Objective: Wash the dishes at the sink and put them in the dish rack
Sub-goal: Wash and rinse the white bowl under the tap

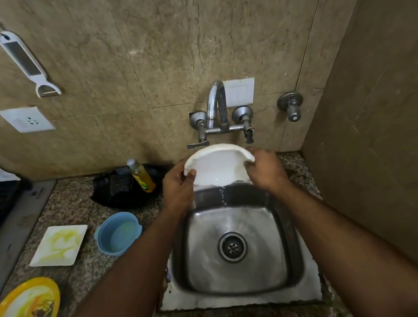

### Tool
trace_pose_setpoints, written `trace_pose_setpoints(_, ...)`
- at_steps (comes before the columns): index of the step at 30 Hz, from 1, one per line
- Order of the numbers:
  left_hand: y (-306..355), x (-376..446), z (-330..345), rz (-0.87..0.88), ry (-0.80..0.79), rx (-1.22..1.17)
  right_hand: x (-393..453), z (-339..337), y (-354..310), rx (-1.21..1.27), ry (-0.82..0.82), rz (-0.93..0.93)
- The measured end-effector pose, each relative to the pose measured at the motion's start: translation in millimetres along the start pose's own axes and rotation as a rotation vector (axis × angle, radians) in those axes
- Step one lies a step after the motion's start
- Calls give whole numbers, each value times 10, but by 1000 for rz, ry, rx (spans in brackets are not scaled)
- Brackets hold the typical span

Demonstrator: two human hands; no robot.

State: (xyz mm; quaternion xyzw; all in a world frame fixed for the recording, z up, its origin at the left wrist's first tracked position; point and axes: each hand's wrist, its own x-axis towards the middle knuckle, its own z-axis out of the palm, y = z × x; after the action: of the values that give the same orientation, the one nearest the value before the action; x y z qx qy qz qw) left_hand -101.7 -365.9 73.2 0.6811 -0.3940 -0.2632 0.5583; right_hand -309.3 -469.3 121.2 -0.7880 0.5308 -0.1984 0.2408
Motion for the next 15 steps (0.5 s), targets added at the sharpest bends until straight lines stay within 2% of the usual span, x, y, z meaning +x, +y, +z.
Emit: trace_pose_setpoints(15,224,-72,-63,123,8,-49,-81,-240,-101,-55,81,-168)
